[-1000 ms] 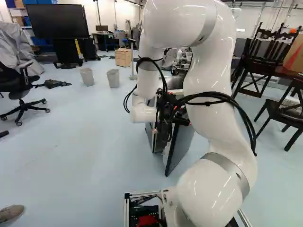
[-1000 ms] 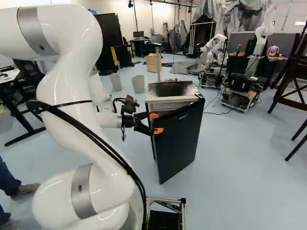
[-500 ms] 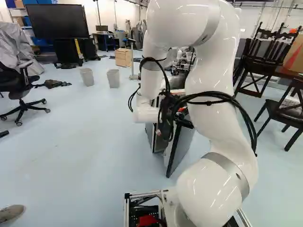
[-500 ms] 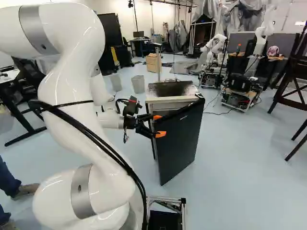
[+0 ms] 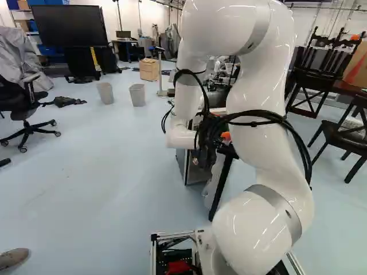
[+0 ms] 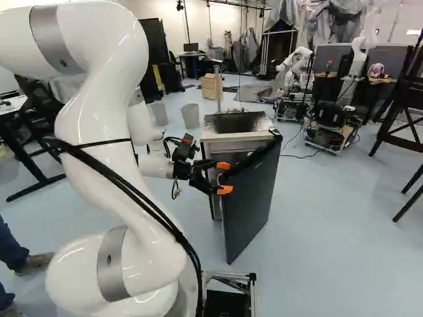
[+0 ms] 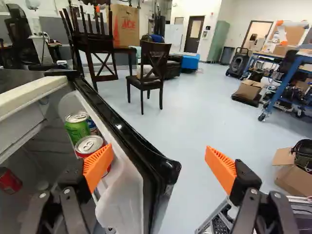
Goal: Grab a drink from the fridge
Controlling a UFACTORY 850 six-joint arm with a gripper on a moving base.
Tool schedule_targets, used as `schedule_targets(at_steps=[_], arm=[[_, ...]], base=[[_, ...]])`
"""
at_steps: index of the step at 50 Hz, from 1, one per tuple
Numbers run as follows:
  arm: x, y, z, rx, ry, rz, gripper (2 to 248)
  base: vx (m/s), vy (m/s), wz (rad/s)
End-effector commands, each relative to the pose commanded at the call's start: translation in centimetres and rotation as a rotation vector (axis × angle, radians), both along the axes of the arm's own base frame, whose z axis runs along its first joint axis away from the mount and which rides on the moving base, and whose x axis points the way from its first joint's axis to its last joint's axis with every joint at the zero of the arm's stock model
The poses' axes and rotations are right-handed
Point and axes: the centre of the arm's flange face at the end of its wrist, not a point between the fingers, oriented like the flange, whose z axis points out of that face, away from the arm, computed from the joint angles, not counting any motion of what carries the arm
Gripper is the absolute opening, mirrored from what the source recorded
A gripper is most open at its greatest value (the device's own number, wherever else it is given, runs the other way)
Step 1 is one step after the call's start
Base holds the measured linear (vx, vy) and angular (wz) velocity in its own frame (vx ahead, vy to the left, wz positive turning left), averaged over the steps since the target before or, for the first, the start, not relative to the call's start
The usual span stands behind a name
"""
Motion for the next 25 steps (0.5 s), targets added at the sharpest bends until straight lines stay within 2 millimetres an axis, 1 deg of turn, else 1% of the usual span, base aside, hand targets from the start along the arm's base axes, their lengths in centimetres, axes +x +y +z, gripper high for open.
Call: schedule_targets(at_steps=[25], arm=[[-0.7,-2.3,0.1,-0.018,0.006,-0.128,247]], base=[[0.000,0.000,0.000]])
